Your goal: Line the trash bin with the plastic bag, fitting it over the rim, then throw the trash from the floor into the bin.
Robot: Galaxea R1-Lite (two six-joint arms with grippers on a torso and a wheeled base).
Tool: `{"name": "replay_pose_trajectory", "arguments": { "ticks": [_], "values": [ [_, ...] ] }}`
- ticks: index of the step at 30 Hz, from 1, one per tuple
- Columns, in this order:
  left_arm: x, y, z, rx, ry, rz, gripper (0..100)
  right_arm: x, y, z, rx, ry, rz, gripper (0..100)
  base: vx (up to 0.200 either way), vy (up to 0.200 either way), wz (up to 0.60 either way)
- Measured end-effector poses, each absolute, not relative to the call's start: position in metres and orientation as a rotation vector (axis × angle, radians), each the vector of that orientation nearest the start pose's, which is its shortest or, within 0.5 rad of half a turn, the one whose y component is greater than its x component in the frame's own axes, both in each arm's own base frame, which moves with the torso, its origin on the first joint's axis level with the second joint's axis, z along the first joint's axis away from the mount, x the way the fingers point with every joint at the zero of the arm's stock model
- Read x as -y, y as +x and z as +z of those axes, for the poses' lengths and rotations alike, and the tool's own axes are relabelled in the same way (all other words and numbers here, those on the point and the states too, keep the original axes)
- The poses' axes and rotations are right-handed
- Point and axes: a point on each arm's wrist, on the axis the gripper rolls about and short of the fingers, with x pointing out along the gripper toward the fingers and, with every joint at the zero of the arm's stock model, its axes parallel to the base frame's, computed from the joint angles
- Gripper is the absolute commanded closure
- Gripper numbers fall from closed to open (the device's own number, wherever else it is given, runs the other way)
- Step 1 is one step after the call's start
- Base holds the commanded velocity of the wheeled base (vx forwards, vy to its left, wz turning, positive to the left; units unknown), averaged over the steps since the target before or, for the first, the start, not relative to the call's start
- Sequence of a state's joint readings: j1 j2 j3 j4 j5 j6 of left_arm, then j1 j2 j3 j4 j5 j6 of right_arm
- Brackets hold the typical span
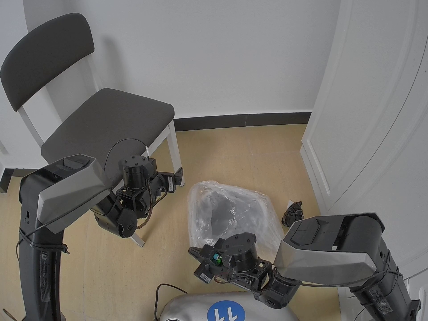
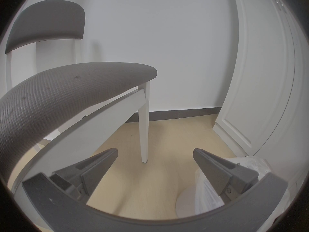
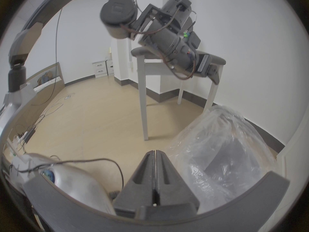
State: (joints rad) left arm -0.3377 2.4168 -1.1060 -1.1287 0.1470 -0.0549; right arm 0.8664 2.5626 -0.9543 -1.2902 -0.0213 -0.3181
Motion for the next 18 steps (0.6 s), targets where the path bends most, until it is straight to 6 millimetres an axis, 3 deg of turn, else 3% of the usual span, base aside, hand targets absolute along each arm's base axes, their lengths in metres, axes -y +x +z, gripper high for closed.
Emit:
{"name": "replay_pose_trajectory", "arguments": {
  "ticks": [6,15,16,18],
  "values": [
    [0.144,0.419,0.031,-0.181,-0.011,-0.186,0,-0.339,0.285,-0.039,-0.100,-0.365,0.875,100,0.000,0.000,0.00],
    [0.146,0.419,0.031,-0.180,-0.011,-0.189,0,-0.352,0.299,-0.053,-0.096,-0.348,0.863,100,0.000,0.000,0.00],
    [0.146,0.419,0.031,-0.178,-0.011,-0.190,0,-0.352,0.300,-0.055,-0.100,-0.349,0.862,0,0.000,0.000,0.00],
    [0.146,0.419,0.032,-0.172,-0.013,-0.190,0,-0.352,0.301,-0.056,-0.100,-0.349,0.859,0,0.000,0.000,0.00]
  ]
}}
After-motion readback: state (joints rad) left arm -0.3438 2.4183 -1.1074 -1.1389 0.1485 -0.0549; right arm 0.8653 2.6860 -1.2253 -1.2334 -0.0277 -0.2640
